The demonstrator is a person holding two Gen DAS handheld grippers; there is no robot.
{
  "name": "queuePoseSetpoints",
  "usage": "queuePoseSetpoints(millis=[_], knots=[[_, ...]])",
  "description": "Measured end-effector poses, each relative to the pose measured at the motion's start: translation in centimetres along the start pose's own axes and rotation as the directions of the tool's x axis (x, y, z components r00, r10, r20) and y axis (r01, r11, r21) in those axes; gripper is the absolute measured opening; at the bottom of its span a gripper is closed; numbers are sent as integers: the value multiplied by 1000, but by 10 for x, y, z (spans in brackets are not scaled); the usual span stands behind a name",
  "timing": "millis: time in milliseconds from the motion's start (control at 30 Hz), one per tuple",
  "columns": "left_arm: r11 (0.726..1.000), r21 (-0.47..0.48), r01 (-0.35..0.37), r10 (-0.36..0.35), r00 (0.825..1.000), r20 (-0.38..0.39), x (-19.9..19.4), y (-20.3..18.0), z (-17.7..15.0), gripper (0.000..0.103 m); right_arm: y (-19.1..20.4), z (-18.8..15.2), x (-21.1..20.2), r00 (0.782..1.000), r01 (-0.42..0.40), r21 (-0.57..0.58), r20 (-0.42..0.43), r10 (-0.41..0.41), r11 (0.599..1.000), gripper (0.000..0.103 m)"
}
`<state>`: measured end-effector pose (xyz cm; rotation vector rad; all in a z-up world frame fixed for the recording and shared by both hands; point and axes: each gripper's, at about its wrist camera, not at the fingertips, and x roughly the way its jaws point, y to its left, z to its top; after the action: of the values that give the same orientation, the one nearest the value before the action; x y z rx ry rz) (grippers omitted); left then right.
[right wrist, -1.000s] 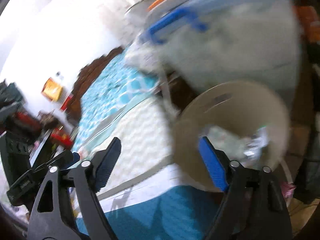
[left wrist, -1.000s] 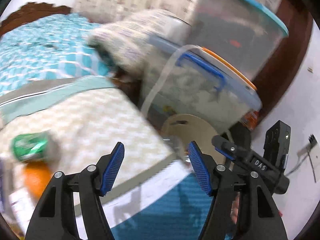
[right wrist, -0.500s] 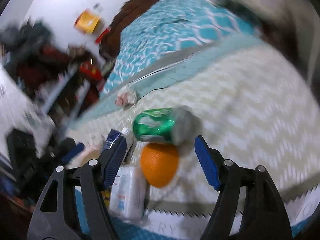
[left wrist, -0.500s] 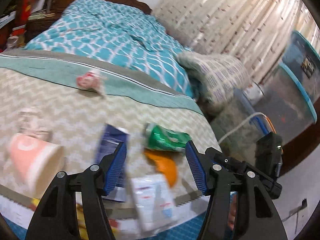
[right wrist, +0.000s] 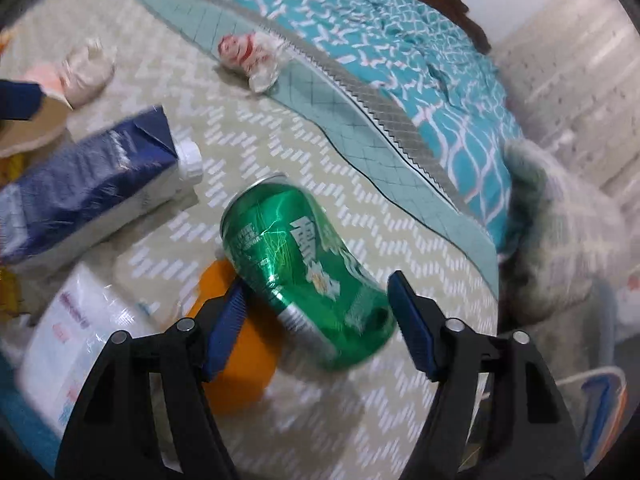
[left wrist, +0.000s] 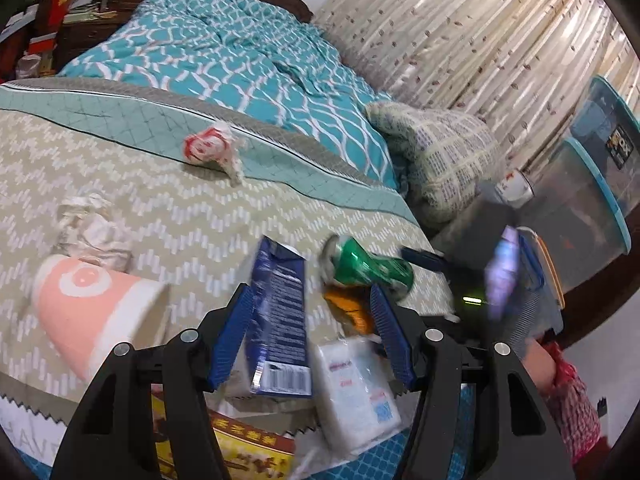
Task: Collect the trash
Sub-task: 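Grasp the green can with the right gripper while the left grasps the orange peel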
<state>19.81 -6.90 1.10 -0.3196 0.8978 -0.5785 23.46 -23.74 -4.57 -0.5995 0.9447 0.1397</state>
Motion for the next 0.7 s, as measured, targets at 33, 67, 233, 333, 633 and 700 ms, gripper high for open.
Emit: queuePoseSetpoints(millis=[33, 67, 233, 333, 633, 700], knots=[[1000, 11, 2, -2, 1000, -5, 1, -4, -1, 58, 2, 1, 4, 1000, -6, -7, -2, 6, 1000, 40], [1000, 21, 0, 0, 1000, -10, 3, -8, -2, 58, -1, 2, 3, 1000, 10, 10, 11, -10, 1000, 32], [995, 98, -6, 12, 998, -58, 25, -39, -2, 58, -59, -25, -14, 993, -88, 316, 99, 59, 945, 24], [985, 164, -52, 73, 990, -124, 59, -64, 1, 58, -102, -65, -28, 973, -217, 535, 190, 134, 817, 24], [927, 344, -153, 292, 869, -400, 166, -101, -21, 60, -127, -181, -92, 901, -409, 713, 415, 128, 570, 24], [927, 351, -133, 279, 871, -405, 170, -112, -26, 46, -125, -198, -101, 893, -421, 725, 438, 107, 545, 24]])
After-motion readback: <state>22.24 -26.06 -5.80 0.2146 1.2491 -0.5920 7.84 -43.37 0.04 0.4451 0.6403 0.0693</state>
